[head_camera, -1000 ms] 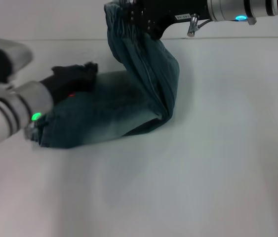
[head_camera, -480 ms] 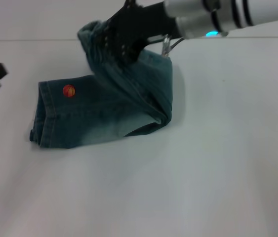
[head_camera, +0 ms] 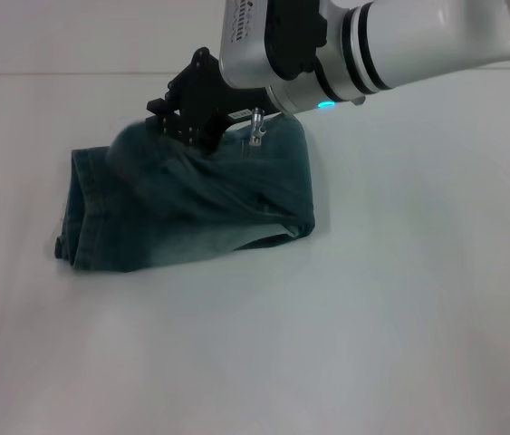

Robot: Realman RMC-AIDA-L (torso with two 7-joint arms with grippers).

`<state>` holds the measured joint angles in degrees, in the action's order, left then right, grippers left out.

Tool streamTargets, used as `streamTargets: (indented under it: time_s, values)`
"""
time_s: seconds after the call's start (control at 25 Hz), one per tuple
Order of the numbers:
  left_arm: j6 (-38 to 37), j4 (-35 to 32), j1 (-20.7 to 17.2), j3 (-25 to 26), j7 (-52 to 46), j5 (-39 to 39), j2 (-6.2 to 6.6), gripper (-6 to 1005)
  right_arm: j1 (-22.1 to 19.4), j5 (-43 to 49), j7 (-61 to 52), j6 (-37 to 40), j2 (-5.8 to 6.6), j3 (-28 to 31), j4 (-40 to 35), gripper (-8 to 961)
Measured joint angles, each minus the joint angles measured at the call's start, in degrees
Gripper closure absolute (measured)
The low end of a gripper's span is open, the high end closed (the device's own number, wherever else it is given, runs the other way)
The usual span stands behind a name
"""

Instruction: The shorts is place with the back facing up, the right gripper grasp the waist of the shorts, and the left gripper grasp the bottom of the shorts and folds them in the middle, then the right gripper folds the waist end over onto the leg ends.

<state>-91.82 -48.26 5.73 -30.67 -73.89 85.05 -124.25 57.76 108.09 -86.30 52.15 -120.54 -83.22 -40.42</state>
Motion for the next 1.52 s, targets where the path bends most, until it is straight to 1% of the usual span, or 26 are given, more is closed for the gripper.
streamTargets:
  time_s: [0.12,0.28,0.44,0.56,0.64,0.72,0.84,0.92,1.0,1.12,1.28,1.32,1.44,1.52]
  values:
    - [-0.05,0.71,0.2,0.1,0.31,0.81,0.07,919,-0.68,-1.72,0.33,0.28,0.16,-0.19,-0.42,789]
    - [0.23,0.91,0.8,0.12,0.51,2.01,0.15,919,-2.44,-4.81,1.98,3.43,0.46,0.14,-1.85,772]
    - [-0.04,0.91,1.54,0.13,0.63,3.61,0.2,919,-5.57,-6.53,2.39,4.74,0.43,0.14,-5.64,596]
    - [-0.66,0.62,1.6,0.21,0.64,4.15,0.35,895,-9.82,-7.46,0.86,6.64,0.67,0.73,-10.35,469]
    - [-1.33,0.25,1.71,0.24,0.65,5.16,0.42,879,-13.85,-7.6,-0.46,7.91,0.84,1.88,-14.13,386]
    - [-2.58,-0.14,2.14,0.24,0.59,7.16,0.61,864,-18.73,-7.65,-1.48,9.73,0.87,3.46,-18.43,303]
    - [-4.21,-0.34,3.51,0.31,-0.81,11.24,1.37,840,-25.42,-8.68,-1.81,13.64,0.86,6.16,-22.56,166]
    - [-5.08,-0.37,4.82,0.37,-2.22,14.58,2.01,824,-29.31,-10.46,-1.18,16.48,0.86,8.06,-23.46,74]
    - [-5.66,-0.38,6.05,0.45,-2.8,17.53,2.49,729,-33.03,-12.22,-0.06,19.54,0.84,9.9,-23.73,64]
    - [-6.76,-0.4,7.12,0.63,-2.59,19.45,3.06,587,-38.0,-13.5,2.46,22.5,0.77,12.22,-23.75,49]
    - [-11.09,-0.41,8.74,2.17,-1.95,22.42,4.11,419,-42.95,-14.26,6.97,25.61,0.6,13.54,-22.71,29]
    - [-11.94,-0.4,9.18,2.46,-1.77,23.33,4.3,377,-43.56,-14.26,7.62,25.79,0.57,13.58,-22.36,29]
    - [-13.09,-0.15,10.24,2.7,-1.62,26.12,4.72,143,-45.33,-14.64,10.56,26.7,0.5,13.64,-19.72,30]
    - [-14.0,-0.06,10.82,2.53,-1.62,27.93,4.88,117,-45.55,-14.95,11.56,27.77,0.58,13.69,-17.94,30]
